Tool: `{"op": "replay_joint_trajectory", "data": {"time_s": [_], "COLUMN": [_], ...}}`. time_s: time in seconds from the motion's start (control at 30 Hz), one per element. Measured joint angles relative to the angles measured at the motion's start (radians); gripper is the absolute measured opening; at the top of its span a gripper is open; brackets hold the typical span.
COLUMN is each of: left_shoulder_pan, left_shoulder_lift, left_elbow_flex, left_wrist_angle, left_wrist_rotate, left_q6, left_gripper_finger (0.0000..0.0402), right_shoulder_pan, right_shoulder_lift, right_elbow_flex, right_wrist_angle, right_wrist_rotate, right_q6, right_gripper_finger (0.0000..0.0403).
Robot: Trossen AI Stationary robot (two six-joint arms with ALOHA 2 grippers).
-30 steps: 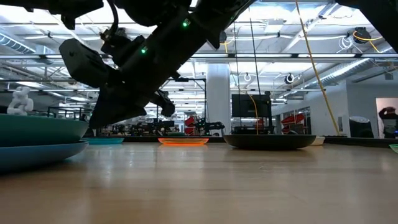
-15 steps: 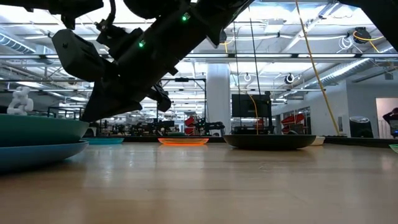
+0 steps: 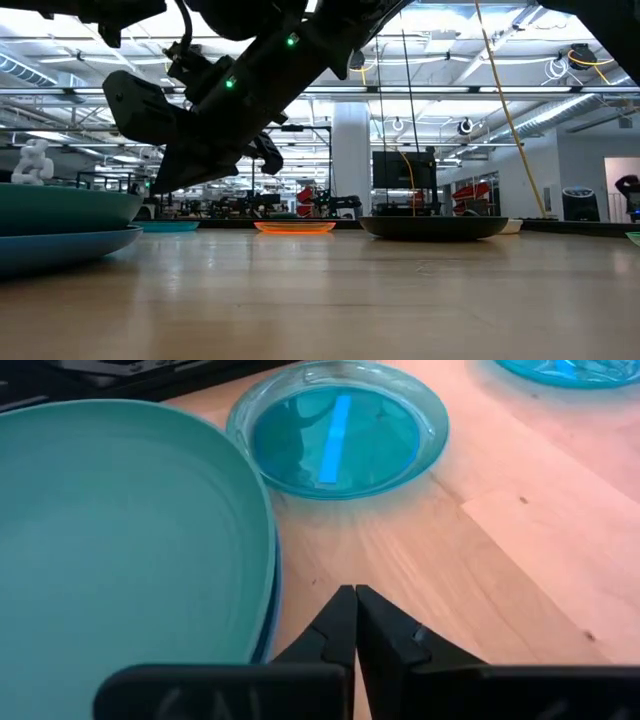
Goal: Stack plastic plates
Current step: Stack the green plate on top of the blue plate
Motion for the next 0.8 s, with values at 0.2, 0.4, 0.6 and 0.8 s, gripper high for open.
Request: {"op": "replay_joint_trajectory", "data": {"time_s": [0.2,0.4,0.6,0.8], "left_shoulder_pan": [0.0,0.0,0.0,0.0], "left_shoulder_lift": [0.0,0.0,0.0,0.0], "left_elbow_flex": [0.0,0.0,0.0,0.0], "left_wrist_angle": [0.0,0.0,0.0,0.0], "left_wrist_rotate": [0.0,0.0,0.0,0.0], "left_q6": [0.0,0.0,0.0,0.0], "left_gripper_finger": [0.0088,0.0088,0.0088,0.0088], "right_shoulder_pan": [0.003,0.002,0.002,0.005], "right_shoulder_lift": [0.0,0.003,0.048,0.076], "right_elbow_flex": [0.0,0.0,0.002,0.001], "right_wrist_angle": [-0.001,0.0,0.044,0.132], "right_wrist_rotate": [-0.026,-0.025,-0.023,-0.052], "right_q6": [0.005,0.005,0.005,-0.003], "right_gripper_finger": [0.0002,0.0002,0.0002,0.0002]}}
